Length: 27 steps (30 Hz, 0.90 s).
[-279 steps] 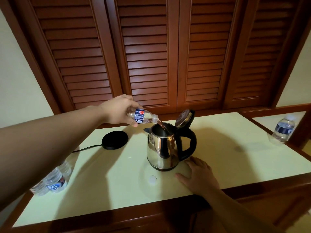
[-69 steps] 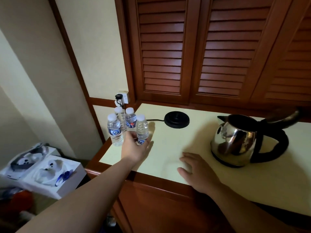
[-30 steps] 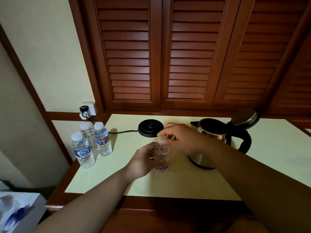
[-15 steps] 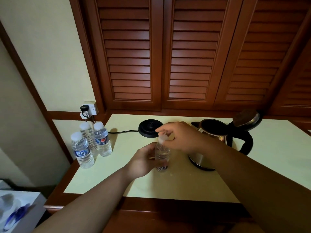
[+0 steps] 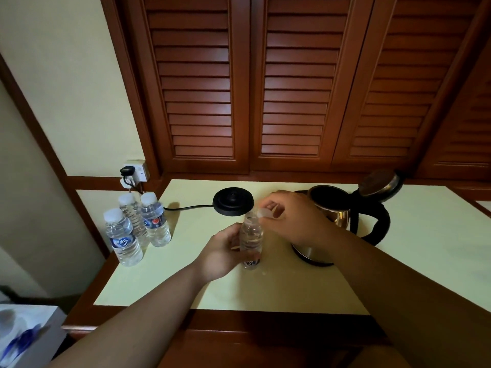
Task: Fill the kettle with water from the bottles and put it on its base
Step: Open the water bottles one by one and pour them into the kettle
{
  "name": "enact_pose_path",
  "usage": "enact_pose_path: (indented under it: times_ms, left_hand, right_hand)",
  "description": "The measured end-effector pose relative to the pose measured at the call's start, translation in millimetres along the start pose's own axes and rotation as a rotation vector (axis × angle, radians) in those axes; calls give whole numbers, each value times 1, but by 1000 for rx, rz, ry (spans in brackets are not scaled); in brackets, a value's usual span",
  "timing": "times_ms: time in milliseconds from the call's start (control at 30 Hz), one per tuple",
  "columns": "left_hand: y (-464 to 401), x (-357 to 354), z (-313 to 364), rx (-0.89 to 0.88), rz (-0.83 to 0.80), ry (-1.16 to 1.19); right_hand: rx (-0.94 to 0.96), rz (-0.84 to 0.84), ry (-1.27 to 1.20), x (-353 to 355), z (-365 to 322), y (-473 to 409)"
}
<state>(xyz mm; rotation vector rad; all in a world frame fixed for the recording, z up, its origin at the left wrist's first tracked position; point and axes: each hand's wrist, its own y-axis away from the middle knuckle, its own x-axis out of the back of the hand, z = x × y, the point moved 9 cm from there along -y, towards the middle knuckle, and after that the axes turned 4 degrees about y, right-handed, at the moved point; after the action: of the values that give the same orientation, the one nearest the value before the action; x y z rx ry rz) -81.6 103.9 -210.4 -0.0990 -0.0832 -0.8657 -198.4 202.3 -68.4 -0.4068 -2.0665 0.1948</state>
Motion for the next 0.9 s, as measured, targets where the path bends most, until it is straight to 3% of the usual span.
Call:
enact_pose_path:
  times_ms: [367,500,767,900]
  left_hand:
    - [-4,-33,12,-49,67,-144]
    - [-5,-48,13,-69,65,-133]
    - [-2,-69,21,-127,149,-126]
    - [0,-68,33,-158,202,-176]
  right_hand:
    - [-288,-95,38,-13,112,122]
    - [-406,-39,89,-12,155,158]
    - [-512,0,144,2,195,169]
    - [-512,26,294,7,208,167]
